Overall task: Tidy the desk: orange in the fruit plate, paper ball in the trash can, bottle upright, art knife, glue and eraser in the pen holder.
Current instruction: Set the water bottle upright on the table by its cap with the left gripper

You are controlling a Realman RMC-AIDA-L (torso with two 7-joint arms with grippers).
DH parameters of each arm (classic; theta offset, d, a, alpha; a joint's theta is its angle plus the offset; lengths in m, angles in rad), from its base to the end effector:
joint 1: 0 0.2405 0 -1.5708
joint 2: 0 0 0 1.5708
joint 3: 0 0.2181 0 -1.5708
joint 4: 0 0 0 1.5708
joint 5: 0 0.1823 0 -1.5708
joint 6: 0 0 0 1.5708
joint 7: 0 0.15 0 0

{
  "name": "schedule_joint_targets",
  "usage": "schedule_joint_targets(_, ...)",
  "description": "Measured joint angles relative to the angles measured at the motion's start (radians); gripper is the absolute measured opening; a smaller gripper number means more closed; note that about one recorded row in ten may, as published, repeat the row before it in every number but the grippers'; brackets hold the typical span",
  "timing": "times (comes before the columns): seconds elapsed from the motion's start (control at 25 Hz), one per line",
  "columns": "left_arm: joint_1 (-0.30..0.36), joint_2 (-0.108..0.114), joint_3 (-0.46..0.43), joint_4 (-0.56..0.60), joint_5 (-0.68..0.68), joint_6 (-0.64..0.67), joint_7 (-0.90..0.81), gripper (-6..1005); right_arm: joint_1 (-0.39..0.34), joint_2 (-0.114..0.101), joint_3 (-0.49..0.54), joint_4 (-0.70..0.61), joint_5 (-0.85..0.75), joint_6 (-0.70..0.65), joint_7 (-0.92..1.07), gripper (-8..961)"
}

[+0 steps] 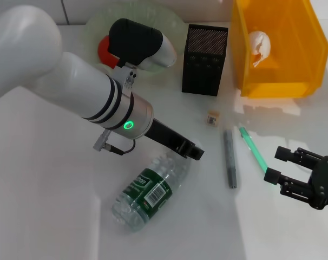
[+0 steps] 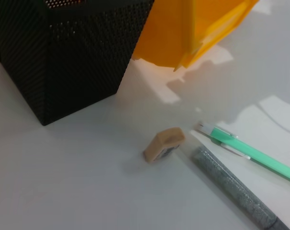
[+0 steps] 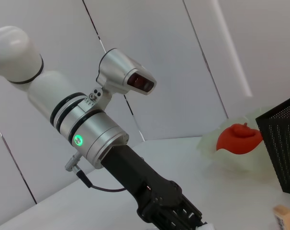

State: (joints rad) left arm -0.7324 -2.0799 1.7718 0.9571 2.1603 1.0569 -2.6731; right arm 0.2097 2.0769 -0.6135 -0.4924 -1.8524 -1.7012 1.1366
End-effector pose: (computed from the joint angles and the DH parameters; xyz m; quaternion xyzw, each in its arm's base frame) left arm -0.1300 0.3084 -0.0887 -0.9259 -0.3586 0.0643 0.1002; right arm 0.2736 0.2015 0.0128 -0.8773 0.2876 0.3388 0.1812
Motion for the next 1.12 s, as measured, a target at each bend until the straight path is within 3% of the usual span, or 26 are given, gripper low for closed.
schedule_joint_targets(0.24,0.037,0.002,-0.011,0.044,-0.009,0.001,0.094,454,0.000,0.000,0.000,0.000,0.003,0.004,0.000,709)
schedule_joint_targets(0.44,0.137,0.005,-0.045,0.165,-0.061,-0.014,0.222,452,0.001,0.000,0.001,0.000,0.005,0.003,0.003,708)
schedule_joint_targets(0.56,0.209,0.008,-0.109,0.213,-0.181,-0.010,0.370,451,0.000,0.000,0.002,0.000,0.006,0.003,0.004,708)
schedule_joint_targets(0.88,0.298,0.009,-0.261,0.161,-0.463,0.040,0.680,449,0.000,0.000,0.002,0.000,0.007,-0.001,0.010,709)
schedule_joint_targets(1.12,0.350,0.009,-0.321,0.071,-0.671,0.045,0.927,449,0.007,0.002,0.001,0.001,0.007,-0.002,0.020,708)
